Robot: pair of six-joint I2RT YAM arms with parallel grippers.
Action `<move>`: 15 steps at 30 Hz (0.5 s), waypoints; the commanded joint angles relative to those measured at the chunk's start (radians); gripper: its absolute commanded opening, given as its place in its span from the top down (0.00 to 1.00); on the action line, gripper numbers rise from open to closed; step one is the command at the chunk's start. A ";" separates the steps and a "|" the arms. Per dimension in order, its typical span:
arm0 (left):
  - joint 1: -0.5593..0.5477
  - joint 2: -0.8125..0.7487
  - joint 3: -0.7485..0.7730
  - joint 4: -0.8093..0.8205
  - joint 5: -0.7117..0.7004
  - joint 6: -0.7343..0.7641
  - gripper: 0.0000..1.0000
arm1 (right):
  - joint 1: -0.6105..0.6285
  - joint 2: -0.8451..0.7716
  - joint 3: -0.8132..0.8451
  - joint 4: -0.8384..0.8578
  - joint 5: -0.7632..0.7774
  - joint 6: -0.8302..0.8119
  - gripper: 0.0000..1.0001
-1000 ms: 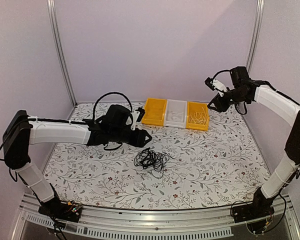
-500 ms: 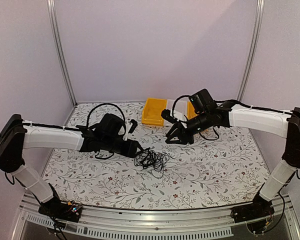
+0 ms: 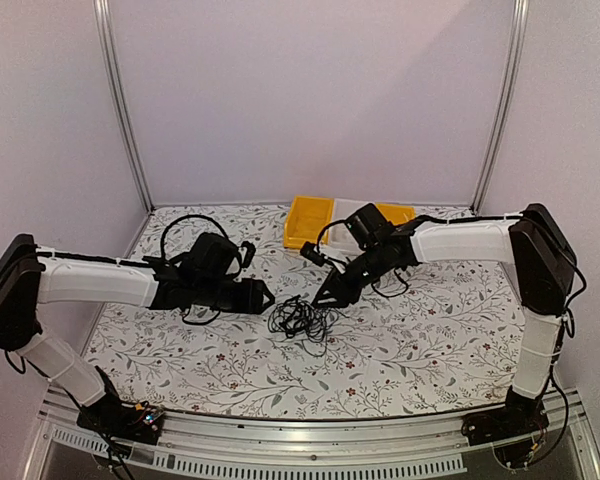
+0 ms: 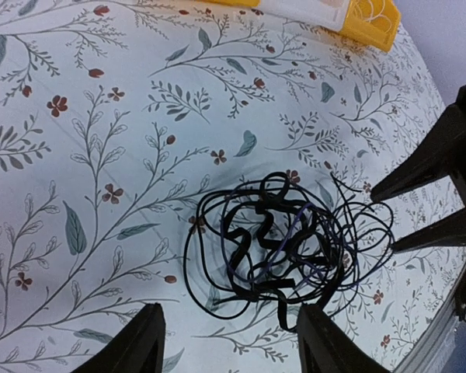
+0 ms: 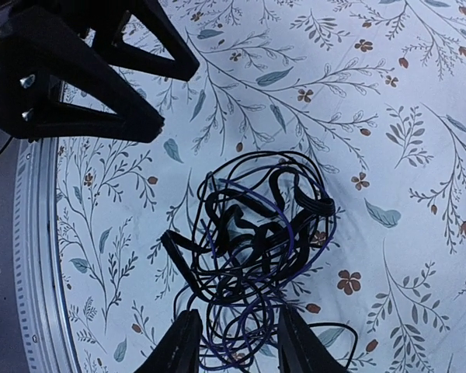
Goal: Untangle the cables
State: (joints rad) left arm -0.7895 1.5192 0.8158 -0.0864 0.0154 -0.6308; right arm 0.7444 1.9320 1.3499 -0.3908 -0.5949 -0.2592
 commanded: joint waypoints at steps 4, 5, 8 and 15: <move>0.010 -0.053 -0.006 0.016 -0.046 -0.015 0.39 | 0.001 0.079 0.047 0.036 0.033 0.119 0.64; 0.010 -0.055 -0.005 0.015 -0.047 -0.014 0.39 | 0.001 0.083 0.046 0.036 0.035 0.119 0.65; 0.010 -0.052 -0.005 0.016 -0.049 -0.015 0.39 | 0.001 0.098 0.046 0.035 0.044 0.120 0.68; 0.010 -0.034 -0.004 0.032 -0.038 -0.007 0.39 | 0.001 0.092 0.073 0.038 0.067 0.129 0.85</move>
State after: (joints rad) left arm -0.7895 1.4815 0.8158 -0.0841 -0.0166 -0.6411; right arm 0.7448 2.0186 1.3769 -0.3702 -0.5507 -0.1448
